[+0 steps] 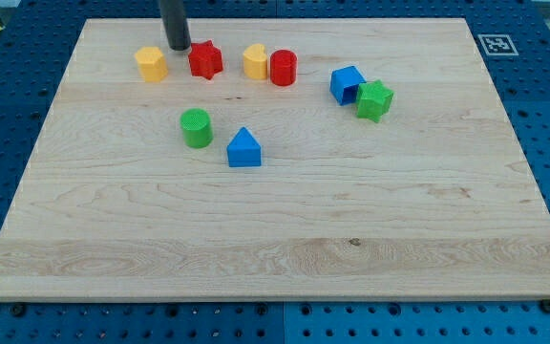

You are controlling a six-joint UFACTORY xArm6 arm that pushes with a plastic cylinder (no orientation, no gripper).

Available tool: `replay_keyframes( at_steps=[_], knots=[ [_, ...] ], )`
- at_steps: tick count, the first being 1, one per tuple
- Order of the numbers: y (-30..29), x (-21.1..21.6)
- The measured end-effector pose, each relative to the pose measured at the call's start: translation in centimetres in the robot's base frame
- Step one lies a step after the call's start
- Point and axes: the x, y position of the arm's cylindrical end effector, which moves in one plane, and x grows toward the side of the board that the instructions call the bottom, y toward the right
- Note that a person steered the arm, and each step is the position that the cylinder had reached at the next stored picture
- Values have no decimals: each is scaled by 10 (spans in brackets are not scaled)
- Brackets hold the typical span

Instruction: Slightly move the red blocksyellow heart towards bottom

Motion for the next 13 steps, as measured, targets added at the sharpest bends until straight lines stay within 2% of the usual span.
replay_keyframes(
  at_steps=[1,3,4,6,7,9,11,12,13],
  knots=[
    [30,4],
    [39,19],
    [49,4],
    [123,0],
    [131,0],
    [107,2],
    [108,21],
    [109,13],
    [134,-3]
  ],
)
